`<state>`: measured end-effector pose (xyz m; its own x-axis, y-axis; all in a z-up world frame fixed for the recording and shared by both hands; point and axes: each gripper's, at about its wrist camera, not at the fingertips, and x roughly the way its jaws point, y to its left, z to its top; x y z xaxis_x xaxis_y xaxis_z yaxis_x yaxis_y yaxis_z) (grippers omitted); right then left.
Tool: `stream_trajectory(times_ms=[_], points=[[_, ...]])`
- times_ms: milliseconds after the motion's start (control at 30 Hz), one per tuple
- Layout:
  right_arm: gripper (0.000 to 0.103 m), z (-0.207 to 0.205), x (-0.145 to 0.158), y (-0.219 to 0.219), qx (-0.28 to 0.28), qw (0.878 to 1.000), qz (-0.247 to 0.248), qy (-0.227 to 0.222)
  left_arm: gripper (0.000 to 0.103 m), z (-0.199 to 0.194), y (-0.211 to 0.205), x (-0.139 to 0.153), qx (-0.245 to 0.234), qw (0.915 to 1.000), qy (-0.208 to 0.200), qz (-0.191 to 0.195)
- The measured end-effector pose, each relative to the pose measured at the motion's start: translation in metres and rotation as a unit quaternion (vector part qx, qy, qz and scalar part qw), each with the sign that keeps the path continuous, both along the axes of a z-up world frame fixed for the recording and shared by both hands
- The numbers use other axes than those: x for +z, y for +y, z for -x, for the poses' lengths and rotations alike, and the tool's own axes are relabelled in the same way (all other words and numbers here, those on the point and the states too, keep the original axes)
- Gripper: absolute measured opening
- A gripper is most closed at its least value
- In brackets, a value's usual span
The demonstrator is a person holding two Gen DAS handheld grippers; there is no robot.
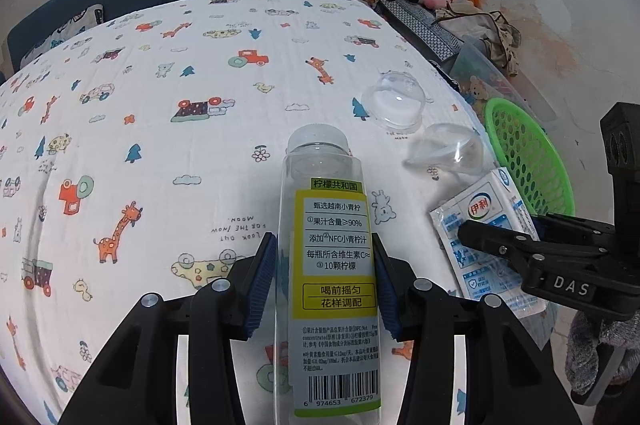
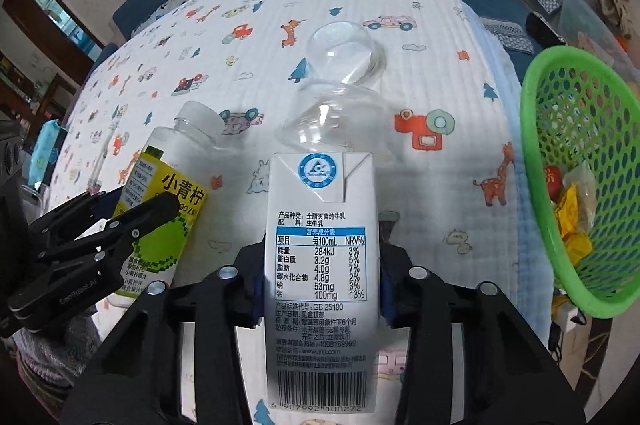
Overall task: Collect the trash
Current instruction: 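Grasp the white milk carton with the right tool while the left lifts the bottle, then carry the milk carton into the green basket and open the right tool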
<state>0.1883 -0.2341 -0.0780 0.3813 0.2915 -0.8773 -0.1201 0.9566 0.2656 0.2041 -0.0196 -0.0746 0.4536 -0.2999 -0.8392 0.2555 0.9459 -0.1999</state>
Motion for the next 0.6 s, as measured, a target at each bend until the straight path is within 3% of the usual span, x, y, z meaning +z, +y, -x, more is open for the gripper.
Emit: stream_trajectory(times_ms=[600], points=[[0.042,0.038,0.040,-0.071,-0.028,0.997,-0.038,-0.056,0.044,0.018,-0.020,0.039,-0.022,0.9987,-0.025,0.037]])
